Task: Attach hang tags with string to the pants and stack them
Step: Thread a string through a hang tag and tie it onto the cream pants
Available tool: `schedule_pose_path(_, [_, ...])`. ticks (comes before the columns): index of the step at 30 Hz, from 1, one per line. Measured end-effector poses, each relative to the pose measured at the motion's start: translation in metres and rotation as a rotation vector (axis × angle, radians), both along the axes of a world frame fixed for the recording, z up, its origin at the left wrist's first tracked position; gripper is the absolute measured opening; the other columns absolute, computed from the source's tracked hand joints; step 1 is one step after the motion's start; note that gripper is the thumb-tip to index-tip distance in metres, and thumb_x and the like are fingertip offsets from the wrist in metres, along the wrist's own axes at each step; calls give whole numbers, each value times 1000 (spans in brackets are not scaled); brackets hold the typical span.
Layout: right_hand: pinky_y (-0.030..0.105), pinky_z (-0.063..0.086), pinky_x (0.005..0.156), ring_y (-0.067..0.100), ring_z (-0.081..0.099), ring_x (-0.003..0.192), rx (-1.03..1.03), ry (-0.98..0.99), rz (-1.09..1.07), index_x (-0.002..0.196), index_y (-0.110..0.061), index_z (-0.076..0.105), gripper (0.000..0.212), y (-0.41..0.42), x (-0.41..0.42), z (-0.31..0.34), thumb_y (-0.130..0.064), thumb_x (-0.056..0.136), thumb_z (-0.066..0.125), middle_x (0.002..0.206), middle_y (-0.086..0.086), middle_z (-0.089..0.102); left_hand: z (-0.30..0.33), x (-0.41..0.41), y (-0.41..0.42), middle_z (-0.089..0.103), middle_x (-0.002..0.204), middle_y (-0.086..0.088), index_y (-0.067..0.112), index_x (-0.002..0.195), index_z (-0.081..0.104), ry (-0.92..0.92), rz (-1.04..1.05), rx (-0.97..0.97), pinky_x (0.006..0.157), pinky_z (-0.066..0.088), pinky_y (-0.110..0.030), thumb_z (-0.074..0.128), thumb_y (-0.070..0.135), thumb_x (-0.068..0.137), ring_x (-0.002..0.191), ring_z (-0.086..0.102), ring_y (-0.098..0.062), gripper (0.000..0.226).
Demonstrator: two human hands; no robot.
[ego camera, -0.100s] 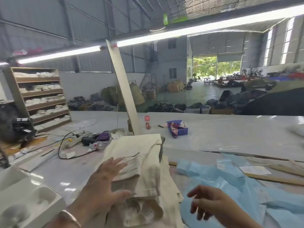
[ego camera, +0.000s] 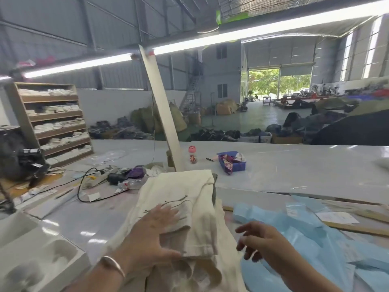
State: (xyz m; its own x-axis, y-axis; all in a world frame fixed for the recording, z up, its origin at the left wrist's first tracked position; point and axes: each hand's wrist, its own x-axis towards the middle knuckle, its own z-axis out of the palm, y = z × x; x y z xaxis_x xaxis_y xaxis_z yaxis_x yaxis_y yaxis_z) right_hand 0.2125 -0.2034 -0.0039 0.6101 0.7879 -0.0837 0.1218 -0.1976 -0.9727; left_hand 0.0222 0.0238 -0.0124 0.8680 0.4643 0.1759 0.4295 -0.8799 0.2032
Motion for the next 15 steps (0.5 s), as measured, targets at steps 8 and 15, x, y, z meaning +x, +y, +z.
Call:
schedule_pose_path(8, [28, 43, 61, 19, 55, 77, -107, 46, -159, 112, -8, 52, 29, 91, -6, -5, -24, 90, 63, 103, 10, 58, 4, 12, 27, 57, 126, 29, 42, 131, 52, -270, -176, -136, 94, 39, -9, 61, 35, 86, 114, 51, 12, 46])
schedule_pose_path(15, [30, 49, 55, 24, 58, 74, 88, 334, -335, 94, 0, 59, 45, 139, -2, 18, -43, 85, 68, 95, 16, 61, 39, 12, 33, 67, 68, 20, 30, 96, 68, -560, -33, -287, 53, 45, -22, 57, 35, 97, 57, 59, 0, 12])
